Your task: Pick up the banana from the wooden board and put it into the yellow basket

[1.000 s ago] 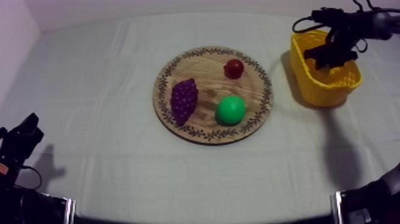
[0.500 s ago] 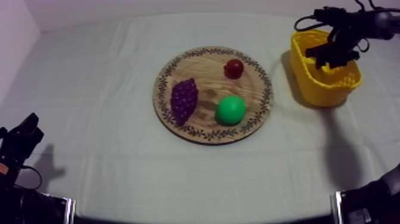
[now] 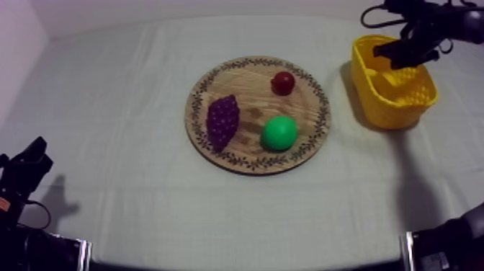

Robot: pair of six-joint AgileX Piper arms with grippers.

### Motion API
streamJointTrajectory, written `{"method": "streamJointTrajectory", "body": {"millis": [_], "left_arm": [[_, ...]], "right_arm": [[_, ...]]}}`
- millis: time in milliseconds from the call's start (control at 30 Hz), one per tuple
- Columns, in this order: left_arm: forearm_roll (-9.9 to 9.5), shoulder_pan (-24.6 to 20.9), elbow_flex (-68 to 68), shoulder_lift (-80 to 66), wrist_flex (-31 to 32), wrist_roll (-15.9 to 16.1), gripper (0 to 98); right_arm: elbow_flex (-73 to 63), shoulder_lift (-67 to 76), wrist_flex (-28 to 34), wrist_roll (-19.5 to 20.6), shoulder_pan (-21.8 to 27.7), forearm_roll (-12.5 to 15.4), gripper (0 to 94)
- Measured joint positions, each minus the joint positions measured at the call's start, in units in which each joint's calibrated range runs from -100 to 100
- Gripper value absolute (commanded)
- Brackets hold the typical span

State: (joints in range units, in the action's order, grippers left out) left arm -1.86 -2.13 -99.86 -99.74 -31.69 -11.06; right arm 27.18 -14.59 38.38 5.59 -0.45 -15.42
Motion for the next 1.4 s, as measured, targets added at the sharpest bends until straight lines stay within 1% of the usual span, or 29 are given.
{"method": "streamJointTrajectory", "body": {"millis": [133,233,400,467,533,633,700,767,867,967,1033,1133,1200,1267,1333,1400], "left_arm": [[0.00,0.0,0.0,0.0,0.0,0.0,0.1],[0.00,0.0,0.0,0.0,0.0,0.0,0.1],[0.00,0.0,0.0,0.0,0.0,0.0,0.1],[0.00,0.0,0.0,0.0,0.0,0.0,0.1],[0.00,0.0,0.0,0.0,0.0,0.0,0.1],[0.00,0.0,0.0,0.0,0.0,0.0,0.1],[0.00,0.0,0.0,0.0,0.0,0.0,0.1],[0.00,0.0,0.0,0.0,0.0,0.0,0.1],[0.00,0.0,0.0,0.0,0.0,0.0,0.1],[0.00,0.0,0.0,0.0,0.0,0.0,0.1],[0.00,0.0,0.0,0.0,0.0,0.0,0.1],[0.00,0.0,0.0,0.0,0.0,0.0,0.1],[0.00,0.0,0.0,0.0,0.0,0.0,0.1],[0.00,0.0,0.0,0.0,0.0,0.0,0.1],[0.00,0.0,0.0,0.0,0.0,0.0,0.1],[0.00,0.0,0.0,0.0,0.0,0.0,0.1]], "right_arm": [[-1.3,4.2,0.3,-0.2,-0.7,0.1,1.5],[-0.2,8.9,0.0,0.8,-1.1,-0.3,0.7],[5.6,18.3,-3.6,2.7,-1.3,-1.5,0.3],[9.5,22.9,-5.7,4.0,-1.2,-2.7,0.3],[13.7,27.3,-8.5,5.7,-1.0,-4.6,0.3],[21.4,34.8,-13.2,9.2,-0.3,-8.6,0.3],[27.3,39.8,-16.0,11.3,0.5,-10.8,0.2],[33.3,44.1,-18.7,12.7,1.4,-11.9,0.2],[41.4,50.5,-22.4,13.7,2.9,-11.9,0.2],[48.8,56.9,-24.9,13.1,3.3,-9.7,0.2],[53.7,60.9,-26.7,11.8,2.8,-8.0,0.2],[60.0,65.9,-28.0,8.6,1.5,-4.8,0.2],[64.1,69.6,-28.1,5.4,0.4,-1.7,0.2],[67.4,73.1,-28.1,1.5,-0.6,2.2,0.2],[70.2,76.5,-27.1,-2.8,-1.9,6.9,0.2],[71.7,79.5,-24.7,-7.0,-3.1,11.6,0.2]]}}
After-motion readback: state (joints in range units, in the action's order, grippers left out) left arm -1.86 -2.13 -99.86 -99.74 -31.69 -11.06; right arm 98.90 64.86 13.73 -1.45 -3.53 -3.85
